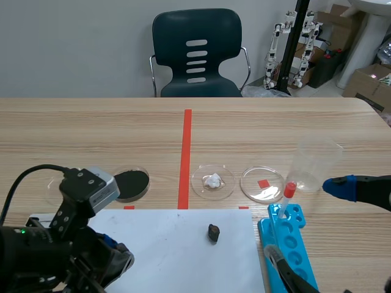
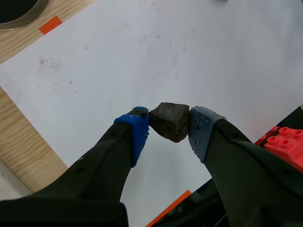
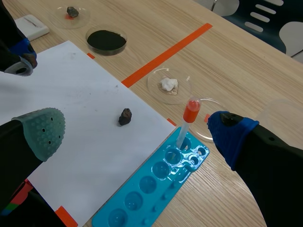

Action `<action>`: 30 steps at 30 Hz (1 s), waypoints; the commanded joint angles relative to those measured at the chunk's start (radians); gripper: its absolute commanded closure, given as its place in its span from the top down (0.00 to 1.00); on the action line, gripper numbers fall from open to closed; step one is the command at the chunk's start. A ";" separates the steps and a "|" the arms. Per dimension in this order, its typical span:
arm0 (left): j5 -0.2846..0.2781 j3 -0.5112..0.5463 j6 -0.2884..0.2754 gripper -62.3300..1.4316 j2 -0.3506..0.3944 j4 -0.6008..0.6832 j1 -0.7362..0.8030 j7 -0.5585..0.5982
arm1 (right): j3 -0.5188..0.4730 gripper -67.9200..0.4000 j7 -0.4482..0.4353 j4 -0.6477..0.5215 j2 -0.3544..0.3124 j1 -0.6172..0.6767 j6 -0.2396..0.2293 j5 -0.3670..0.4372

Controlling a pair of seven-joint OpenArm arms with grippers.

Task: Put the middle mineral back

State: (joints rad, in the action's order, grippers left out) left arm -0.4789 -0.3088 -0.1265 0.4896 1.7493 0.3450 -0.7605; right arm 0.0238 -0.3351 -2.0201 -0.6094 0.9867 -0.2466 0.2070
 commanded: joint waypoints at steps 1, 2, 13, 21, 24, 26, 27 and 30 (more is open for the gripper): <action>-0.006 -0.010 0.033 0.21 -0.028 0.002 -0.038 -0.020 | -0.006 0.94 -0.012 -0.005 0.000 -0.006 0.003 0.007; -0.006 -0.026 0.063 0.21 -0.041 -0.008 -0.066 -0.048 | -0.006 0.94 -0.011 -0.005 0.000 -0.006 0.003 0.007; 0.086 -0.109 0.265 0.21 -0.216 -0.157 -0.309 -0.328 | -0.006 0.94 -0.012 -0.005 0.000 -0.006 0.003 0.007; 0.155 -0.166 0.375 0.21 -0.304 -0.290 -0.413 -0.359 | -0.006 0.94 -0.012 -0.005 0.000 -0.006 0.003 0.007; 0.154 -0.208 0.390 0.21 -0.312 -0.336 -0.449 -0.360 | -0.006 0.94 -0.012 -0.005 0.000 -0.006 0.003 0.007; 0.154 -0.237 0.430 0.21 -0.312 -0.364 -0.473 -0.367 | -0.006 0.94 -0.012 -0.005 0.000 -0.006 0.003 0.007; 0.154 -0.248 0.450 0.21 -0.312 -0.377 -0.484 -0.378 | -0.006 0.94 -0.012 -0.005 0.000 -0.006 0.003 0.007; 0.155 -0.264 0.492 0.21 -0.325 -0.411 -0.515 -0.420 | -0.006 0.94 -0.012 -0.005 0.000 -0.006 0.003 0.007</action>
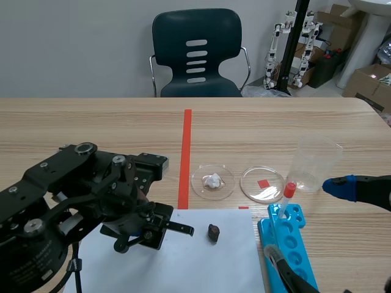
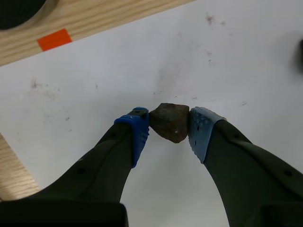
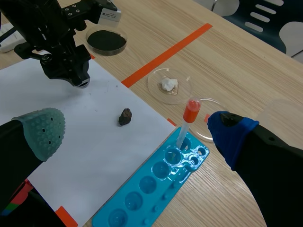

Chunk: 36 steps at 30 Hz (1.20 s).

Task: Put the middle mineral back

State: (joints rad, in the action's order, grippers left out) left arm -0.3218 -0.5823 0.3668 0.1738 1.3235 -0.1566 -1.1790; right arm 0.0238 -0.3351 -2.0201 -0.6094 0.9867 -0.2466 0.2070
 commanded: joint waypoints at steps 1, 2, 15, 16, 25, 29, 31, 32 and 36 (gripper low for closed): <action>-0.002 0.010 0.008 0.21 -0.013 0.006 -0.022 -0.011 | -0.006 0.94 -0.012 -0.005 0.000 -0.006 0.003 0.007; -0.002 0.010 0.014 0.21 -0.020 -0.004 -0.030 -0.020 | -0.006 0.94 -0.012 -0.005 0.000 -0.006 0.003 0.007; 0.018 0.009 0.035 0.21 -0.081 -0.104 -0.082 -0.041 | -0.006 0.94 -0.012 -0.005 0.000 -0.006 0.003 0.007; 0.021 0.008 0.035 0.21 -0.088 -0.110 -0.082 -0.041 | -0.006 0.94 -0.012 -0.005 0.000 -0.006 0.003 0.007; 0.023 0.008 0.035 0.21 -0.110 -0.166 -0.106 -0.033 | -0.006 0.94 -0.012 -0.005 0.000 -0.006 0.003 0.007; 0.022 0.008 0.035 0.21 -0.110 -0.171 -0.107 -0.034 | -0.006 0.94 -0.012 -0.005 0.000 -0.006 0.003 0.007; 0.022 0.008 0.035 0.22 -0.109 -0.171 -0.107 -0.033 | -0.006 0.94 -0.012 -0.005 0.000 -0.006 0.003 0.007; 0.022 0.008 0.035 0.25 -0.109 -0.171 -0.107 -0.033 | -0.006 0.94 -0.012 -0.005 0.000 -0.006 0.003 0.007; 0.020 0.008 0.035 0.47 -0.109 -0.171 -0.107 -0.034 | -0.006 0.94 -0.012 -0.005 0.000 -0.006 0.003 0.007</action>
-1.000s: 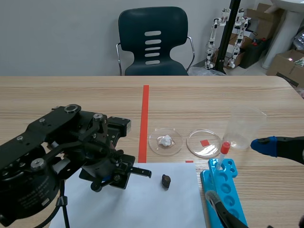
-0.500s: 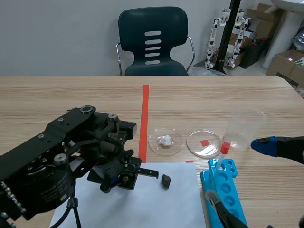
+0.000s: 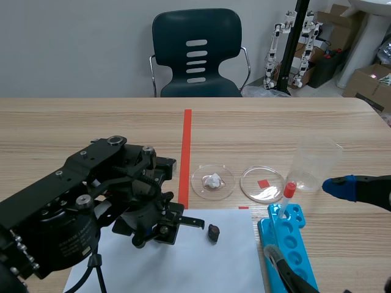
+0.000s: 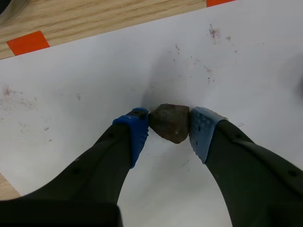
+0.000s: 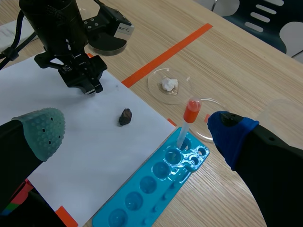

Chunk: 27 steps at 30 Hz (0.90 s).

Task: Put the middle mineral back

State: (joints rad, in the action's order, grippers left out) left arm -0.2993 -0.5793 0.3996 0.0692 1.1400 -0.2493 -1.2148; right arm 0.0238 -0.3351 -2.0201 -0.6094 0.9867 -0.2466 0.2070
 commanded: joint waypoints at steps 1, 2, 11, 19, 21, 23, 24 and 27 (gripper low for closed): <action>-0.003 0.005 0.002 0.52 -0.005 0.013 -0.014 0.002 | -0.006 0.94 -0.012 -0.005 0.000 -0.006 0.003 0.007; -0.003 0.005 0.002 0.56 -0.005 0.013 -0.014 0.002 | -0.006 0.94 -0.012 -0.005 0.000 -0.006 0.003 0.007; -0.002 0.005 0.002 0.91 -0.005 0.013 -0.014 0.007 | -0.006 0.94 -0.012 -0.005 0.000 -0.006 0.003 0.007; -0.002 0.006 0.002 0.98 0.001 0.014 -0.013 0.007 | -0.006 0.94 -0.012 -0.005 0.000 -0.006 0.003 0.007; -0.002 0.011 0.002 0.99 0.009 0.027 -0.005 0.012 | -0.006 0.94 -0.011 -0.005 0.000 -0.006 0.003 0.007; -0.002 0.020 0.002 1.00 0.022 0.063 0.013 0.022 | -0.006 0.94 -0.012 -0.005 0.000 -0.006 0.003 0.007; -0.003 0.025 0.002 1.00 0.030 0.086 0.024 0.029 | -0.006 0.94 -0.012 -0.005 0.000 -0.006 0.003 0.007; -0.003 0.033 0.002 1.00 0.058 0.155 0.065 0.061 | -0.006 0.94 -0.011 -0.005 0.000 -0.006 0.003 0.007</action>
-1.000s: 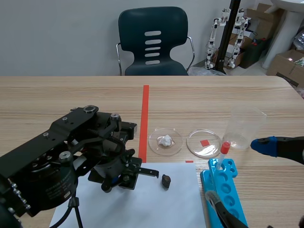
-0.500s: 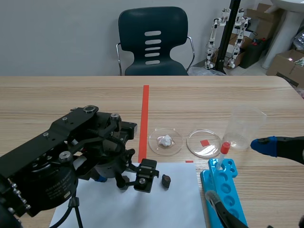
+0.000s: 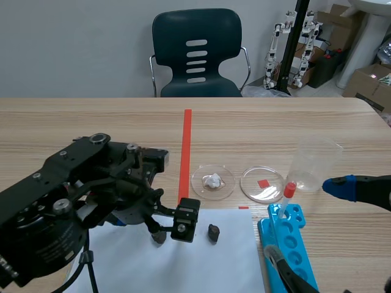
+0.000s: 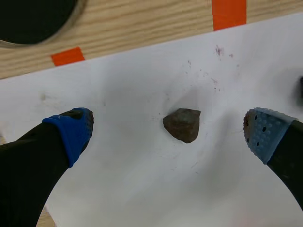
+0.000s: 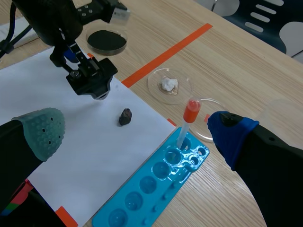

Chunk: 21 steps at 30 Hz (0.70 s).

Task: Put the middle mineral back

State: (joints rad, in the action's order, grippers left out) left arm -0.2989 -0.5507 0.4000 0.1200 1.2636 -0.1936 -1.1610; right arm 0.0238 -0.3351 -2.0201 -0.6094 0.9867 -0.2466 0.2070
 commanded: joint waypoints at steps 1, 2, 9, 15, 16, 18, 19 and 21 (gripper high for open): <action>-0.004 0.004 0.002 1.00 0.018 0.053 0.024 0.024 | -0.006 0.94 -0.011 -0.005 0.000 -0.006 0.003 0.007; -0.007 0.005 0.002 1.00 0.029 0.072 0.039 0.045 | -0.006 0.94 -0.012 -0.005 0.000 -0.006 0.003 0.007; -0.037 0.027 0.000 1.00 0.085 0.173 0.152 0.243 | -0.006 0.94 -0.012 -0.005 0.000 -0.006 0.003 0.007; -0.050 0.032 0.000 1.00 0.134 0.234 0.219 0.347 | -0.006 0.94 -0.011 -0.005 0.000 -0.006 0.003 0.007; -0.050 0.035 0.000 1.00 0.140 0.242 0.229 0.359 | -0.006 0.94 -0.011 -0.005 0.000 -0.006 0.003 0.007; -0.050 0.042 -0.002 1.00 0.150 0.258 0.243 0.367 | -0.006 0.94 -0.012 -0.005 0.000 -0.006 0.003 0.007; -0.050 0.048 -0.002 1.00 0.151 0.265 0.250 0.369 | -0.006 0.94 -0.012 -0.005 0.000 -0.006 0.003 0.007; -0.050 0.058 -0.002 1.00 0.153 0.276 0.263 0.379 | -0.006 0.94 -0.012 -0.005 0.000 -0.006 0.003 0.007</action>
State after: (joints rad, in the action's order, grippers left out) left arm -0.3481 -0.5011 0.3962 0.2741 1.5196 0.0700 -0.7998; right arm 0.0238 -0.3351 -2.0201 -0.6094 0.9867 -0.2466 0.2070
